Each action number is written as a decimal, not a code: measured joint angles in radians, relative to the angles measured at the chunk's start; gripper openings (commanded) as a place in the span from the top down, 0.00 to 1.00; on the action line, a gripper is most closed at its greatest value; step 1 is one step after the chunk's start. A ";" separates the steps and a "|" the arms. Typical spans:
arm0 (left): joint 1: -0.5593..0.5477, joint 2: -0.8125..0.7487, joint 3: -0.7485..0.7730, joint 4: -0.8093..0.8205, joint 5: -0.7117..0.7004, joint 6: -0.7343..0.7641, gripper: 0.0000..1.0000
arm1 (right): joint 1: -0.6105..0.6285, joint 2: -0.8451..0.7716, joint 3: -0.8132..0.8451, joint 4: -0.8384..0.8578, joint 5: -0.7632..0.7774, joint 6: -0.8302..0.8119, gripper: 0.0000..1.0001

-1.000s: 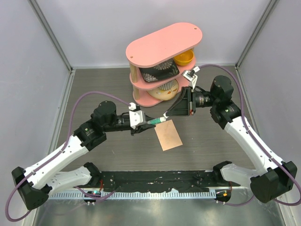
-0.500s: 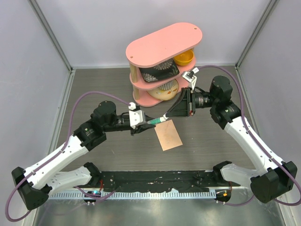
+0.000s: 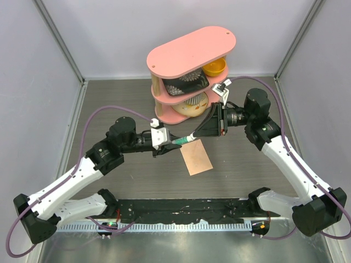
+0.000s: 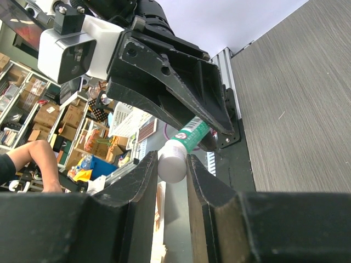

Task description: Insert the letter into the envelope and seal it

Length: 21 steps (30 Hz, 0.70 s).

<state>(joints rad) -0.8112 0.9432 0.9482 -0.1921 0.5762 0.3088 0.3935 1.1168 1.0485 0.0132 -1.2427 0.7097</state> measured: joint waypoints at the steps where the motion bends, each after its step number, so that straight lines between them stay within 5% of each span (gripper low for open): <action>1: 0.000 0.007 0.002 -0.002 -0.003 -0.005 1.00 | 0.002 0.000 0.000 0.000 0.000 0.000 0.99; 11: 0.000 0.046 0.033 -0.026 -0.038 -0.073 1.00 | 0.005 -0.004 0.005 -0.023 0.033 -0.029 0.99; 21: 0.000 0.123 0.084 -0.058 -0.060 -0.323 1.00 | 0.018 -0.006 0.128 -0.303 0.168 -0.361 0.99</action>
<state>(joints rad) -0.8116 1.0664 1.0321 -0.2504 0.5163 -0.0143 0.4114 1.1103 1.1763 -0.2901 -1.0748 0.3489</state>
